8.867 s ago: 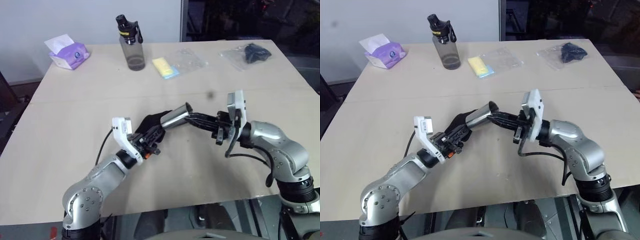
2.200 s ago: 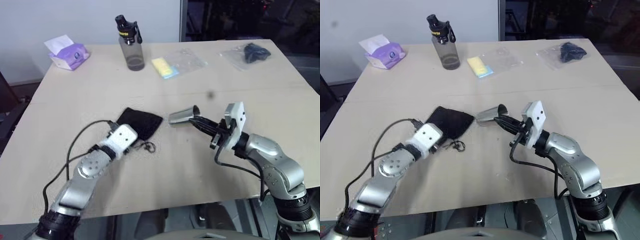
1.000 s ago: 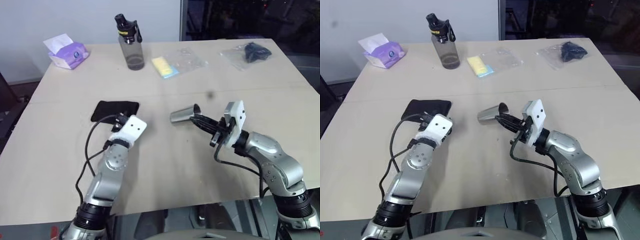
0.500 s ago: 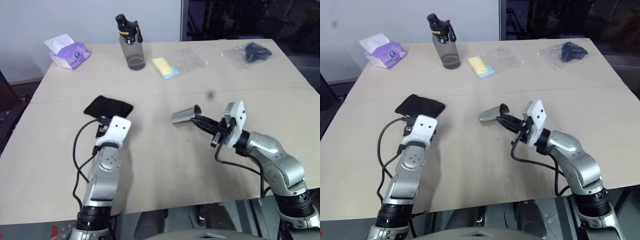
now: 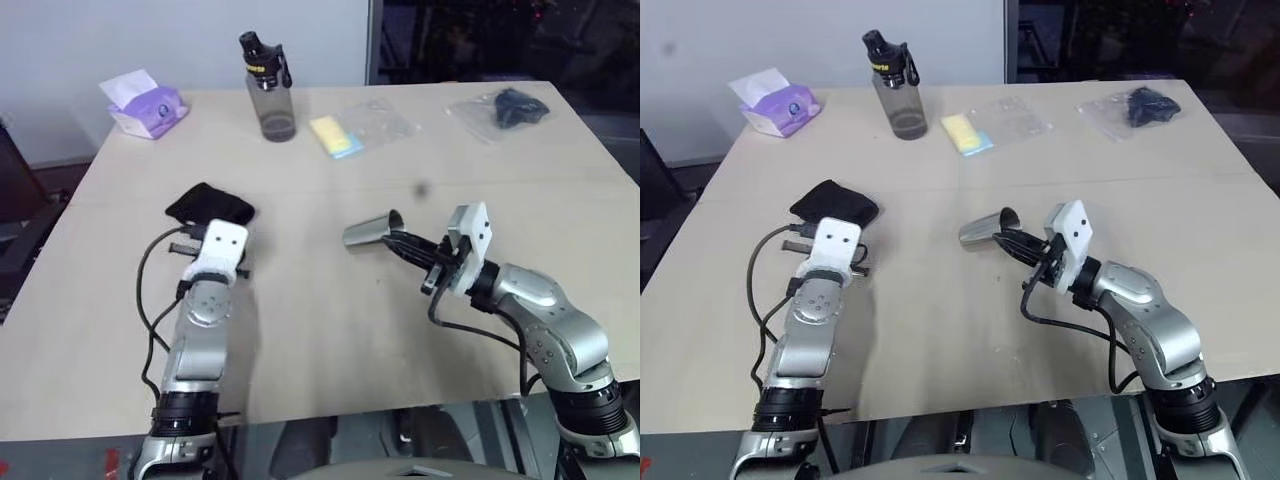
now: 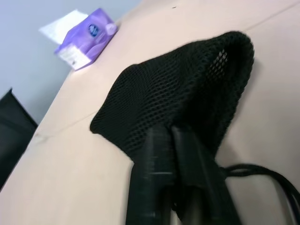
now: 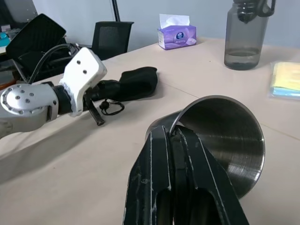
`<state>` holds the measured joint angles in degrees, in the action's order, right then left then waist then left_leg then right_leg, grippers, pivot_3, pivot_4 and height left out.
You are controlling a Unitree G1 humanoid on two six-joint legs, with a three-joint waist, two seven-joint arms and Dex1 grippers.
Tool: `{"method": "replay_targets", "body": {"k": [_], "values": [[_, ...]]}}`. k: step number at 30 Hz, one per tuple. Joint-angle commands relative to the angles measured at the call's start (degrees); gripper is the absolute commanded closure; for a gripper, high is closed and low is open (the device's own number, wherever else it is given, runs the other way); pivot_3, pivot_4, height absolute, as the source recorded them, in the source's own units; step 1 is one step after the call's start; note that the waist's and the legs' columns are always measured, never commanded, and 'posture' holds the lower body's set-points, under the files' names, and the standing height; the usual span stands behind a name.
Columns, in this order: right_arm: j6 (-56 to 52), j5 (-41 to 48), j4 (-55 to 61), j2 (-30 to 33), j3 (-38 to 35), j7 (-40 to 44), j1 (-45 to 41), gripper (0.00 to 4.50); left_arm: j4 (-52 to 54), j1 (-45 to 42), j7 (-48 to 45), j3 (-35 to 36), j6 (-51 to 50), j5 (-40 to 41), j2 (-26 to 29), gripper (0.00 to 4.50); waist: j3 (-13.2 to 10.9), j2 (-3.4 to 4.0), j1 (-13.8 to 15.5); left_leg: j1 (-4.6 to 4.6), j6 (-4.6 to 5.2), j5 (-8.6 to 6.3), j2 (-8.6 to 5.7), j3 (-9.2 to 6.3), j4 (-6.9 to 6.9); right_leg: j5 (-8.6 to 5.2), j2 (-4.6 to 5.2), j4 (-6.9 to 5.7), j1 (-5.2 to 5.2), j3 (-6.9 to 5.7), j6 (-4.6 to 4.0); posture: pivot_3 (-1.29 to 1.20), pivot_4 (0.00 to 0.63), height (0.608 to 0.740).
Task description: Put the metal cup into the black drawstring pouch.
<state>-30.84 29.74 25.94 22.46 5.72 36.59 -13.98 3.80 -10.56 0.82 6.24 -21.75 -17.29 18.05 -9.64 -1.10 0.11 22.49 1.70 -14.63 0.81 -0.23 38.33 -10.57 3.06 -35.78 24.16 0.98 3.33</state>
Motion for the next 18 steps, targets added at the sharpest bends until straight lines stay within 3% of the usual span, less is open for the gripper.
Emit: {"method": "replay_targets", "body": {"k": [1,11,14,18], "values": [[1.57,0.28,1.88,-0.22,-1.04,-0.20,-0.04,4.50,-1.31,0.48,-1.14,-0.11,-1.14,1.53,-0.62,4.44,0.01,0.00,0.00,-0.02,0.00,0.00,0.00,0.01,0.00,-0.05,0.01,0.01,-0.02,0.01,0.05,0.00,0.150,0.740],[1.38,-0.13,2.10,-1.35,0.06,-0.67,-2.87,4.50,7.94,-1.45,-7.33,2.86,-5.00,12.97,-4.57,4.44,-0.02,-0.05,0.27,0.10,0.00,0.00,-0.07,-0.04,0.01,0.07,0.06,0.08,0.00,-0.01,-0.12,0.00,0.150,0.740],[1.42,-0.61,1.40,-3.39,1.60,-1.38,-5.29,4.50,12.85,-4.86,-9.38,5.50,-13.66,21.71,-8.37,4.44,-0.13,-0.23,0.23,0.15,0.00,0.00,-0.07,-0.06,0.03,0.09,0.05,0.11,0.01,-0.02,-0.09,0.00,0.150,0.740],[3.35,-2.69,-1.92,-7.39,3.61,-2.72,-8.59,4.50,17.53,-8.92,-12.19,7.30,-23.04,28.77,-7.65,4.44,-0.15,-0.27,-0.49,0.16,0.00,0.00,-0.05,-0.18,0.03,0.19,0.00,0.09,0.02,-0.10,0.07,0.00,0.150,0.740]]}}
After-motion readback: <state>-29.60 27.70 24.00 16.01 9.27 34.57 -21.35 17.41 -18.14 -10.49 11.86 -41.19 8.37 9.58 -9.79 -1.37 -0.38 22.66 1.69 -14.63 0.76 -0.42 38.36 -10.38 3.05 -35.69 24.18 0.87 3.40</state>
